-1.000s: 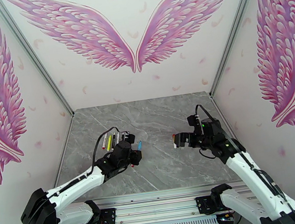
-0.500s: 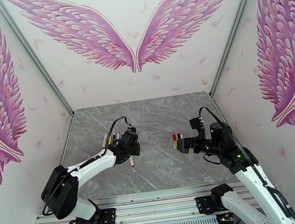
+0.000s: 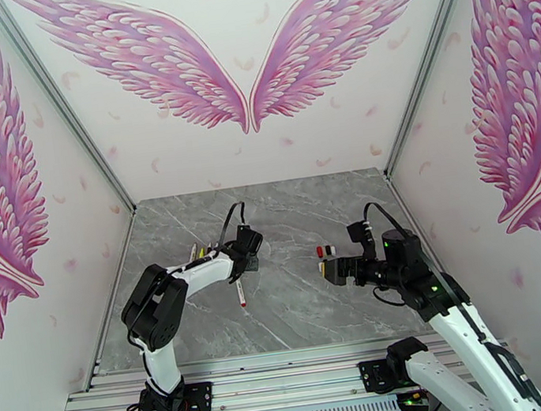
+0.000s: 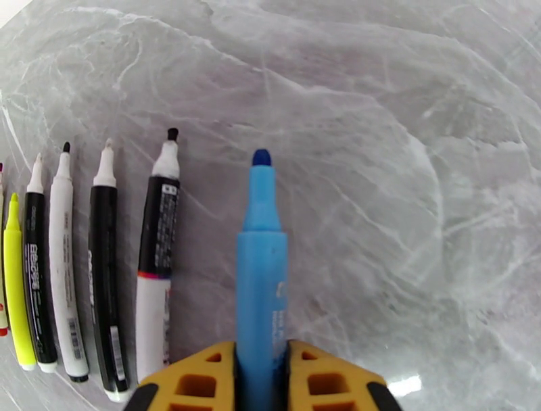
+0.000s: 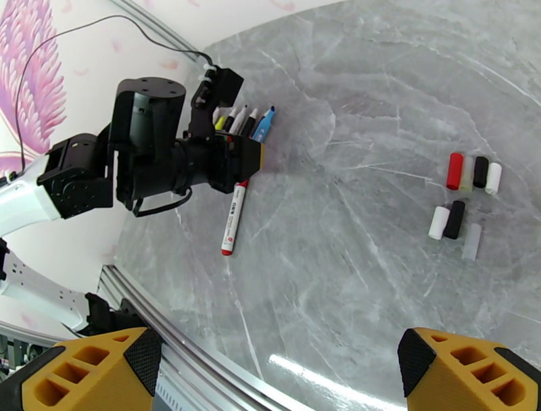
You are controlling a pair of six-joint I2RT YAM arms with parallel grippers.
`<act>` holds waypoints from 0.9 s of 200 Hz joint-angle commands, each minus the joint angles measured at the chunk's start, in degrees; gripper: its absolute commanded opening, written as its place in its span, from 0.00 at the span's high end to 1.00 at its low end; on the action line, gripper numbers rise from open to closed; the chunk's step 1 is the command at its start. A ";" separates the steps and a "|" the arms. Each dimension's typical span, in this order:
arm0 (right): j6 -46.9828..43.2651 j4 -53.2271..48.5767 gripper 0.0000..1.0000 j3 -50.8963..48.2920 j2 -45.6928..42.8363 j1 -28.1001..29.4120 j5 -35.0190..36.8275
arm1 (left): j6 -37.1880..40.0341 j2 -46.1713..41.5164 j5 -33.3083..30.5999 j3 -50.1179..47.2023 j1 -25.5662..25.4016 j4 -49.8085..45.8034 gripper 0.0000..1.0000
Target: Open the pen caps
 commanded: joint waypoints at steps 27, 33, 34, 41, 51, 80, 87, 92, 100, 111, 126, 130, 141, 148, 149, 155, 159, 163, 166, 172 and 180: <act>1.87 1.48 0.01 -1.57 -0.81 0.33 1.15 | 0.84 5.05 -3.73 5.54 1.15 -0.97 0.84; 2.01 1.62 0.01 -1.56 -0.69 0.29 1.04 | 0.66 5.56 -4.17 5.96 1.26 -1.34 0.84; 2.08 1.69 0.01 -1.59 -0.70 0.29 0.95 | 0.61 5.60 -4.20 6.02 1.30 -1.36 0.84; 2.19 1.79 0.01 -1.59 -0.71 0.34 0.90 | 0.57 6.16 -4.16 6.45 1.44 -1.54 0.84; 2.19 1.87 0.01 -1.62 -0.73 0.37 0.92 | 0.48 6.85 -4.36 7.09 1.65 -1.97 0.84; 2.20 1.33 0.01 -1.84 -0.86 0.38 0.96 | 0.27 8.67 -4.52 8.70 1.86 -3.32 0.81; 2.12 1.19 0.01 -1.93 -0.94 0.34 1.04 | -0.10 8.96 -4.75 8.95 1.93 -3.74 0.80; 2.10 1.09 0.01 -1.93 -0.91 0.35 1.06 | -0.21 9.04 -4.75 9.06 1.95 -3.83 0.79; 2.10 0.99 0.01 -1.97 -1.12 0.37 1.04 | -0.40 9.14 -4.71 9.12 1.99 -3.83 0.76; 2.11 0.83 0.01 -1.87 -1.27 0.38 1.06 | -0.49 9.12 -4.57 9.13 2.01 -3.83 0.73; 2.08 0.63 0.01 -1.89 -1.43 0.33 1.14 | -0.56 9.25 -4.75 9.49 2.03 -4.26 0.71; 2.10 0.52 0.01 -1.85 -1.49 0.37 1.15 | -0.58 9.19 -4.75 9.50 2.04 -4.34 0.71; 2.08 0.46 0.01 -1.86 -1.51 0.37 1.09 | -0.56 9.09 -4.85 9.65 2.04 -4.68 0.67; 2.14 0.48 0.01 -1.90 -1.56 0.37 1.02 | -0.65 8.87 -4.82 9.68 2.04 -4.88 0.65; 2.16 0.44 0.01 -1.91 -1.54 0.37 1.04 | -0.70 8.84 -4.74 9.63 2.04 -4.88 0.65; 2.26 0.39 0.01 -2.01 -1.56 0.33 1.05 | -0.76 8.50 -4.54 9.44 1.96 -4.76 0.64; 2.27 0.41 0.01 -1.99 -1.56 0.36 1.06 | -0.78 8.19 -4.46 9.29 1.95 -4.72 0.64; 2.32 0.47 0.01 -1.97 -1.59 0.37 0.95 | -0.88 7.85 -4.27 9.20 1.90 -4.76 0.64; 2.36 0.51 0.01 -2.07 -1.61 0.36 0.94 | -0.93 7.51 -4.19 9.11 1.87 -4.80 0.64; 2.36 0.53 0.01 -2.14 -1.65 0.34 0.79 | -1.10 6.60 -3.94 8.90 1.69 -4.84 0.64; 2.45 0.70 0.01 -2.20 -1.69 0.31 0.55 | -1.22 5.31 -3.57 8.44 1.44 -4.80 0.64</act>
